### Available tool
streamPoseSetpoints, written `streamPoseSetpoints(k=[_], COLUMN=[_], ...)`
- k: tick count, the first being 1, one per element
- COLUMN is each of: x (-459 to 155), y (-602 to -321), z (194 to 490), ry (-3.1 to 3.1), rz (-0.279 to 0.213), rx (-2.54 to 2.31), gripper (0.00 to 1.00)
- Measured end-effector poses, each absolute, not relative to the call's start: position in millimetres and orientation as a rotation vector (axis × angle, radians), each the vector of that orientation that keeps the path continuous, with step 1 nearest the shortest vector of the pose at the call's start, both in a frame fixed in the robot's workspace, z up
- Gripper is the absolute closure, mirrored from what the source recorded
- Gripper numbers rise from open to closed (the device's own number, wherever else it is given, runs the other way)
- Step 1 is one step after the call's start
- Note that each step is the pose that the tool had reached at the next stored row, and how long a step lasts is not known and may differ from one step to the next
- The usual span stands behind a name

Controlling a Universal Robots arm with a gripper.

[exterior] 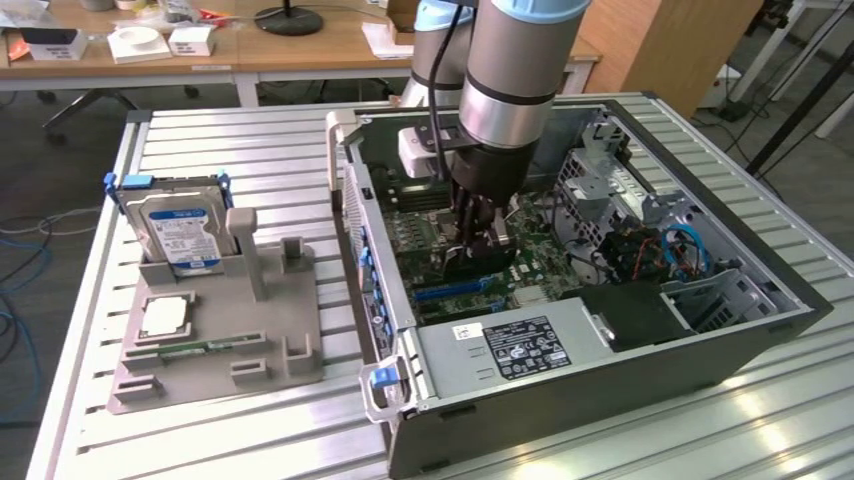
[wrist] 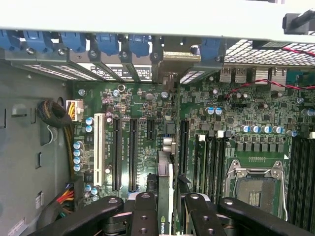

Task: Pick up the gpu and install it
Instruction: 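Insert the gpu into the slot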

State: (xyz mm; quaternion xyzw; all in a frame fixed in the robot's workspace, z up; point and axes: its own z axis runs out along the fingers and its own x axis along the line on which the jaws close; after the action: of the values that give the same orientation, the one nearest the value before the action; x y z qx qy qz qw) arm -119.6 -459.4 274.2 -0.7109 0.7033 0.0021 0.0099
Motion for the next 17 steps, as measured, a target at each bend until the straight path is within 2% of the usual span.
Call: streamPoseSetpoints(k=[17], x=[-119.6], y=[-459.4], z=[272.1], ry=[2.196], rz=[0.006], rx=[-2.219], gripper=[0.74])
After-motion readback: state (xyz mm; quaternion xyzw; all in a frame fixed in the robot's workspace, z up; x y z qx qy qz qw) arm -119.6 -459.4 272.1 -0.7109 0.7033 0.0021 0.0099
